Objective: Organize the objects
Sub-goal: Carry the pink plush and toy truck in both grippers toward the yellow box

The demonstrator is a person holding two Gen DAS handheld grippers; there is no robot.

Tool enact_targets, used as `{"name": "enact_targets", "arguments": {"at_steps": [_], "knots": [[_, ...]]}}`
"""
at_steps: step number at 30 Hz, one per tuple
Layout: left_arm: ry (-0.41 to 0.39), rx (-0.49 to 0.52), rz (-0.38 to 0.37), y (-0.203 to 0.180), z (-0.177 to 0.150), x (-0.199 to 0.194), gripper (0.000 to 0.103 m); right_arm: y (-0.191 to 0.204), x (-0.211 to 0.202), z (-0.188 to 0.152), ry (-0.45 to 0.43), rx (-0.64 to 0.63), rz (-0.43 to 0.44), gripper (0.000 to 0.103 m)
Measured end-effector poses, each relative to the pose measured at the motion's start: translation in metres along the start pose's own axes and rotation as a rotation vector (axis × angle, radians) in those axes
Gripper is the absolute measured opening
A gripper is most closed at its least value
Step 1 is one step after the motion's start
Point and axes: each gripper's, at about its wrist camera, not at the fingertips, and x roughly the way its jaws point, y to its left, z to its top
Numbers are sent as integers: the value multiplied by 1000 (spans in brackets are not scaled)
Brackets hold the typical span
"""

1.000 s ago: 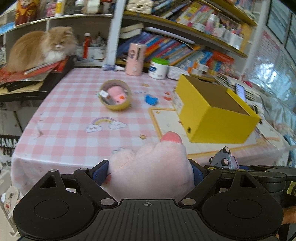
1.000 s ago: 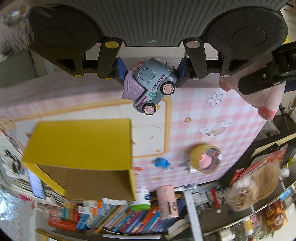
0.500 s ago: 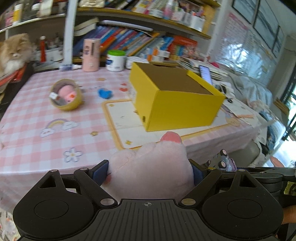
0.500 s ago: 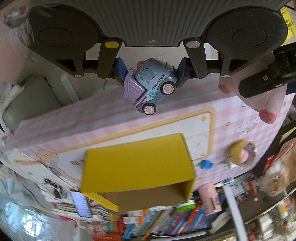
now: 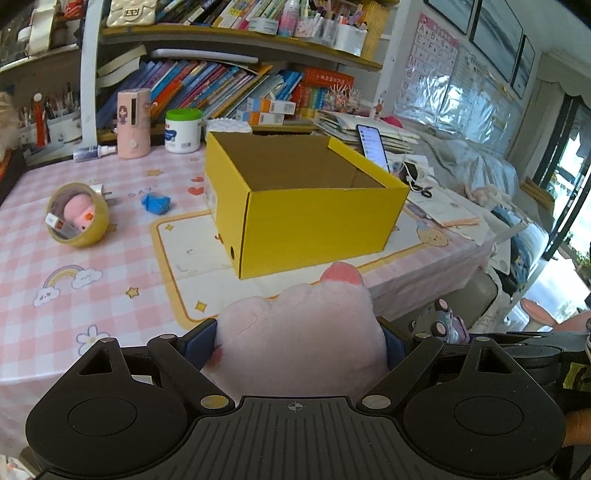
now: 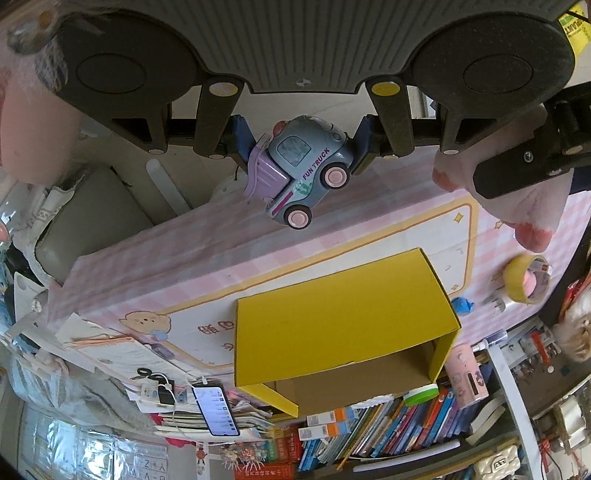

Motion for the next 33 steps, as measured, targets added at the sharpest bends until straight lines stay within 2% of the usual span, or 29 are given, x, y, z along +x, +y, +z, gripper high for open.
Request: {"name": "enact_targets", "arguments": {"at_steps": [21,33], "knots": [[-72,-8,35,0,28,11,89,2,18,39,-24,-57,36,51],[-143,37,48,-6,57,24,89,-1,30,76,-61,-90,51,51]]}}
